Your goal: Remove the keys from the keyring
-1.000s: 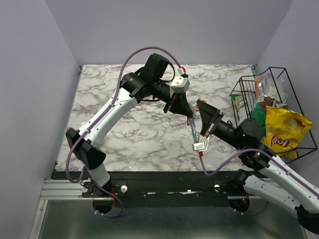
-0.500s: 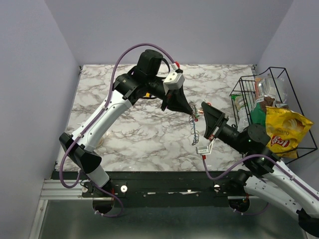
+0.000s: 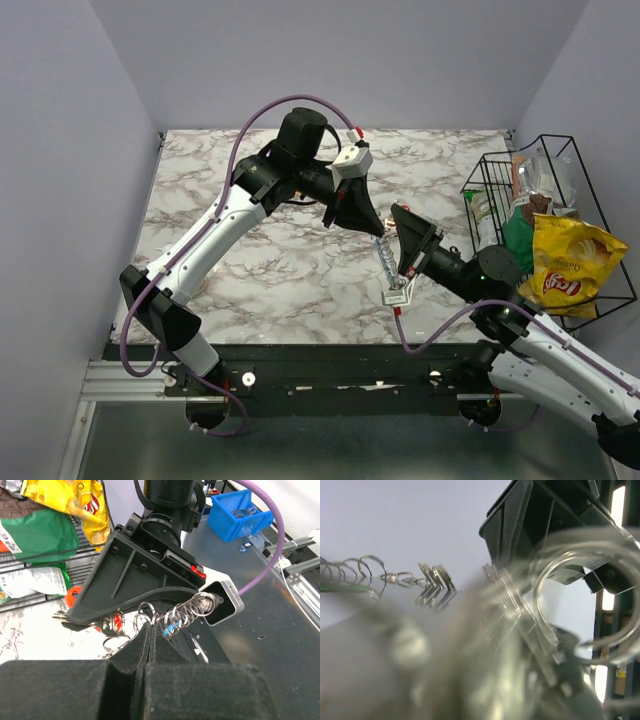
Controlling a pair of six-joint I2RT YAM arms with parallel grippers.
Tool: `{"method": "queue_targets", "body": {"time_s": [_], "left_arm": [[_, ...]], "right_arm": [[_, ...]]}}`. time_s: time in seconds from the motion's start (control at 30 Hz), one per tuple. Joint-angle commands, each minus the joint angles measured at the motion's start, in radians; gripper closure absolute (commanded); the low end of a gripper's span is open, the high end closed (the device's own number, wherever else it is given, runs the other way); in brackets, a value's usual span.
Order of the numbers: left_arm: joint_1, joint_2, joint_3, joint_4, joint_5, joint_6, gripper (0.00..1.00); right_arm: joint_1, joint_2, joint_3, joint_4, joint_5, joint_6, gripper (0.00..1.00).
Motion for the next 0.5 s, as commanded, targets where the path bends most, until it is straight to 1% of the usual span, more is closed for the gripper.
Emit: {"method": "queue_targets", "body": {"time_s": [0.0, 0.07, 0.27, 0.4, 0.47], "left_arm": [[-0.021, -0.046, -0.042, 0.076, 0.005, -0.066, 1.00], [-0.021, -0.049, -0.048, 0.102, -0.013, -0.089, 1.00], [-0.004, -0.052, -0.005, 0.171, -0.084, -0.158, 1.00], [0.025, -0.052, -0.006, 0.267, -0.104, -0.265, 1.00], [0.033, -0.052, -0.014, 0.327, -0.115, -0.342, 1.00]], "right_arm": [[0.010, 0.056, -0.026, 0.156, -0.010, -0.669, 0.99], [0.014, 0.062, -0.036, 0.171, -0.024, -0.681, 0.99], [0.050, 0.034, -0.105, 0.178, -0.053, -0.683, 0.99], [0.059, 0.033, -0.144, 0.260, -0.069, -0.681, 0.99], [0.060, 0.036, -0.172, 0.289, -0.073, -0.683, 0.99]]}}
